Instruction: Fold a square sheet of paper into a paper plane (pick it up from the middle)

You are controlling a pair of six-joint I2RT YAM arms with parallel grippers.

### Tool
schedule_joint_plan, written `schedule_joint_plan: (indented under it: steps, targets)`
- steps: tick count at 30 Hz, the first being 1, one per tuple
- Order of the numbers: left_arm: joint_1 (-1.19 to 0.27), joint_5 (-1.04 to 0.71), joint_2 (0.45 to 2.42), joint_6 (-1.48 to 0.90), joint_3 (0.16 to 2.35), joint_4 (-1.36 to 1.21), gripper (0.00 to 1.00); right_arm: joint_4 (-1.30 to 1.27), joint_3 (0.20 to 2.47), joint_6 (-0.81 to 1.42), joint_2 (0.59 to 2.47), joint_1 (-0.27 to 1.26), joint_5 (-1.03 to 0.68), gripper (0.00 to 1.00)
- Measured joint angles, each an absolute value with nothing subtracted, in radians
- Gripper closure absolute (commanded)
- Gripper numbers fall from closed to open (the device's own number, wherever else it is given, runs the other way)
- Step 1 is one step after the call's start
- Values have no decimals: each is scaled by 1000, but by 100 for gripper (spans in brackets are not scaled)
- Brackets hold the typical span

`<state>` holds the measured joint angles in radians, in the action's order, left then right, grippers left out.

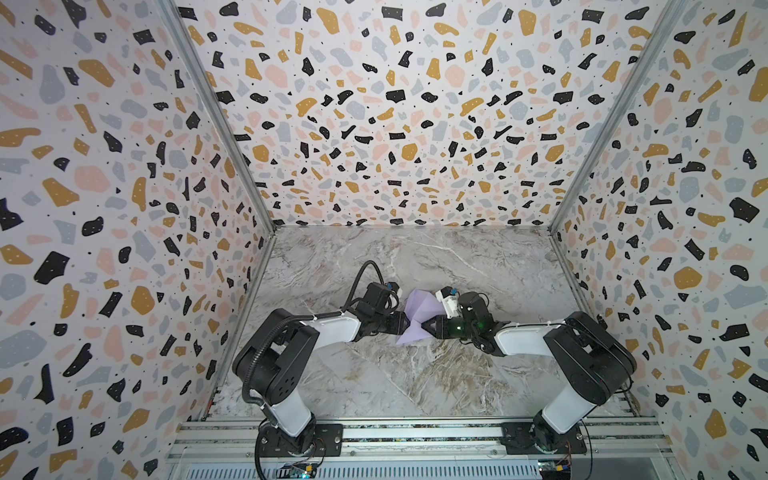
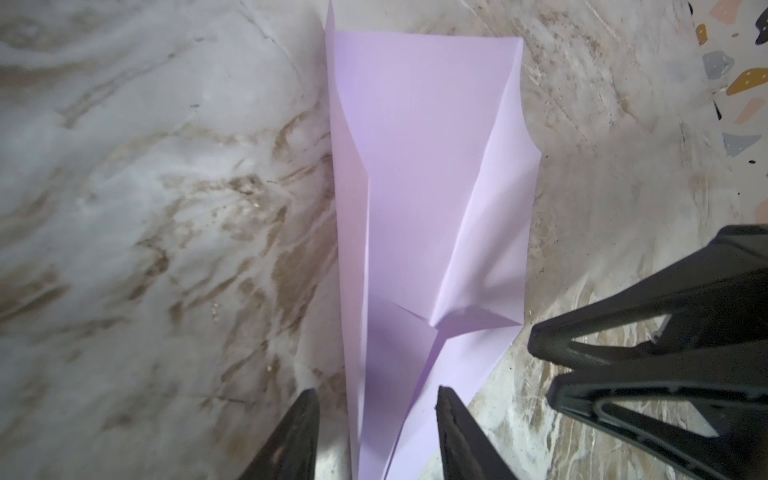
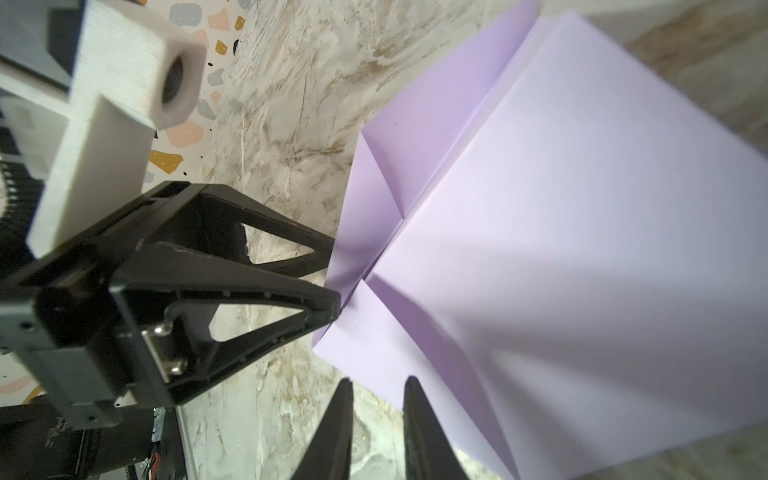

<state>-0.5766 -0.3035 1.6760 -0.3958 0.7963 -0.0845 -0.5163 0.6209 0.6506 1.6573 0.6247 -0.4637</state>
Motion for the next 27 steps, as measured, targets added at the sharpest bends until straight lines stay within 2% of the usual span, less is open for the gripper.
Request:
schedule_joint_plan:
  steps: [4,10,27]
  targets:
    - [-611,-234,1654,-361,792,-80,41,-517,618,657,1657,624,-459,76]
    - [-673,-119,1669,-306,806,-51,41,-517,594,671,1640,614,-452,76]
    - [-728,-46,1771,-227,894,-22,62,-521,547,699,1590,574,-437,76]
